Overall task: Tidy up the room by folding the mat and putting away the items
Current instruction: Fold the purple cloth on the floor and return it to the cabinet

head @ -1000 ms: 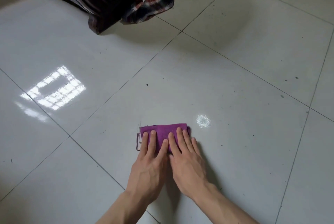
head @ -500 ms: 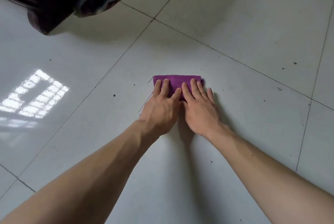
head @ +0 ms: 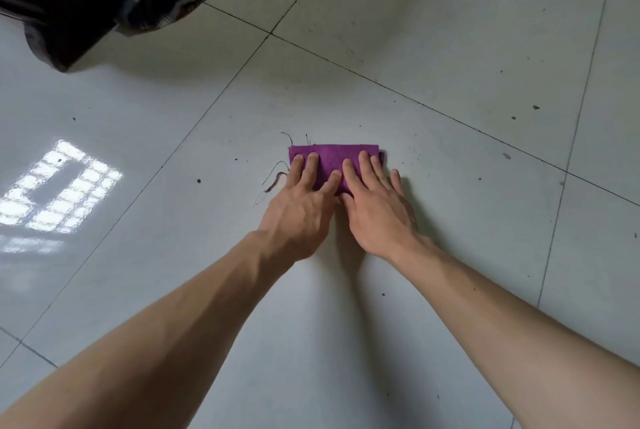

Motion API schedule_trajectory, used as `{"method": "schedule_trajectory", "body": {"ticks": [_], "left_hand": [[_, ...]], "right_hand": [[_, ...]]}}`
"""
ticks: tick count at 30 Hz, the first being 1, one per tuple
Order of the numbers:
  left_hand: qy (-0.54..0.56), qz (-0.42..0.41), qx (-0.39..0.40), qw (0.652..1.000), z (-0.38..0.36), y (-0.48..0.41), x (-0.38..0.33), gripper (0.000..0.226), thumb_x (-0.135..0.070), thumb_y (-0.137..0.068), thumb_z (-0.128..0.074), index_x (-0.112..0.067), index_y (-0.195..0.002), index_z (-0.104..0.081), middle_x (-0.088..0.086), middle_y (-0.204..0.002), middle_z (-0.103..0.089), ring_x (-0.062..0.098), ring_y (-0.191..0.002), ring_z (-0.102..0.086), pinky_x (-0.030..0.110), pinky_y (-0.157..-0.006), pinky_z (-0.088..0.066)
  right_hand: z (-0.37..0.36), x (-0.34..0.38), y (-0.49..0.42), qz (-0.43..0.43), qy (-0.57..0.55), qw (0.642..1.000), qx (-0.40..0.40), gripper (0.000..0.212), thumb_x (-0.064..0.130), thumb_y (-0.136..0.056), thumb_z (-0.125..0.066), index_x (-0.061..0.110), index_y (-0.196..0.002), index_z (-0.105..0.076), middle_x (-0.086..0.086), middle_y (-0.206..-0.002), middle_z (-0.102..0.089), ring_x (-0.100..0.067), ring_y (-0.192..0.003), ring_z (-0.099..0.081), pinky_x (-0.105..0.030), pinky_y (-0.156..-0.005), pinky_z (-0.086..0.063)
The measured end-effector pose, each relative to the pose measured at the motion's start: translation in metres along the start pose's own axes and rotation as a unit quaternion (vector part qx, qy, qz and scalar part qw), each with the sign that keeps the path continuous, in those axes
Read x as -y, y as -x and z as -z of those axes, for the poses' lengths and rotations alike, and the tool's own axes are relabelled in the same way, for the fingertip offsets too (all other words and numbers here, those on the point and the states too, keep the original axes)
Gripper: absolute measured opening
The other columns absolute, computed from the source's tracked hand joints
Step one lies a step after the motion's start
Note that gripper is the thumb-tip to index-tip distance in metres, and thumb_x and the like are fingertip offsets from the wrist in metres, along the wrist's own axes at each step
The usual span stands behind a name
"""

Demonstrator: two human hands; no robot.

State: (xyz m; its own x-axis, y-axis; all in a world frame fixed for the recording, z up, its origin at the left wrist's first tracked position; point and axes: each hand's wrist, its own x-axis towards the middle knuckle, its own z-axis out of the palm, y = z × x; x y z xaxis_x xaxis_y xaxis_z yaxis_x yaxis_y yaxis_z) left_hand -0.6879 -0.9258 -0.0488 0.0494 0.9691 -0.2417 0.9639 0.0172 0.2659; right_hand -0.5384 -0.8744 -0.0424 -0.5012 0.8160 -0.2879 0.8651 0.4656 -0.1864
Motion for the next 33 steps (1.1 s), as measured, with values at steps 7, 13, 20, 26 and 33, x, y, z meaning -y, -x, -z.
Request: {"method": "schedule_trajectory", "body": {"ticks": [7,13,20,26,33], "left_hand": [[0.017,-0.002,0.044,0.999,-0.017,0.063,-0.026,0.06,-0.041,-0.103,-0.008,-0.02,-0.16,-0.014,0.024,-0.165,-0.006,0.043,-0.154,0.004,0.048,-0.124,-0.022],[0.027,-0.007,0.063,0.998,-0.023,0.132,-0.05,0.056,-0.03,-0.108,-0.028,-0.02,-0.161,-0.01,0.023,-0.167,0.005,0.042,-0.153,0.011,0.041,-0.125,-0.008],[-0.006,-0.026,0.073,0.997,-0.062,0.185,-0.06,0.067,-0.035,-0.095,-0.002,-0.02,-0.16,-0.011,0.019,-0.167,-0.008,0.042,-0.154,0.009,0.045,-0.126,-0.015],[0.01,-0.018,0.06,0.998,-0.074,0.232,-0.063,0.067,-0.042,-0.095,-0.006,-0.027,-0.159,-0.016,0.018,-0.167,-0.012,0.037,-0.155,0.001,0.046,-0.119,-0.035],[-0.006,-0.025,0.066,0.997,-0.089,0.263,-0.064,0.064,-0.047,-0.096,-0.003,-0.035,-0.158,-0.009,0.009,-0.167,-0.017,0.032,-0.156,0.001,0.045,-0.119,-0.034]], "right_hand": [[-0.017,0.009,0.074,-0.02,-0.002,0.999,0.028,0.061,0.041,-0.107,-0.026,0.019,-0.16,-0.005,-0.009,-0.168,0.004,-0.024,-0.155,0.004,-0.042,-0.124,0.001],[-0.028,0.031,0.144,-0.042,0.005,0.998,0.056,0.062,0.042,-0.107,-0.023,0.02,-0.16,0.0,-0.008,-0.168,0.008,-0.024,-0.155,0.008,-0.041,-0.123,0.003],[-0.049,0.046,0.201,-0.046,-0.009,0.997,0.052,0.06,0.039,-0.107,-0.022,0.019,-0.16,-0.003,-0.008,-0.168,0.008,-0.025,-0.155,0.008,-0.043,-0.123,0.003],[-0.075,0.063,0.246,-0.072,-0.028,0.996,0.035,0.069,0.045,-0.096,-0.015,0.015,-0.154,-0.034,-0.015,-0.163,-0.025,-0.032,-0.152,-0.021,-0.049,-0.12,-0.018],[-0.086,0.079,0.284,-0.08,-0.048,0.995,0.026,0.067,0.04,-0.095,-0.019,0.014,-0.153,-0.036,-0.015,-0.161,-0.027,-0.031,-0.151,-0.024,-0.045,-0.122,-0.006]]}}
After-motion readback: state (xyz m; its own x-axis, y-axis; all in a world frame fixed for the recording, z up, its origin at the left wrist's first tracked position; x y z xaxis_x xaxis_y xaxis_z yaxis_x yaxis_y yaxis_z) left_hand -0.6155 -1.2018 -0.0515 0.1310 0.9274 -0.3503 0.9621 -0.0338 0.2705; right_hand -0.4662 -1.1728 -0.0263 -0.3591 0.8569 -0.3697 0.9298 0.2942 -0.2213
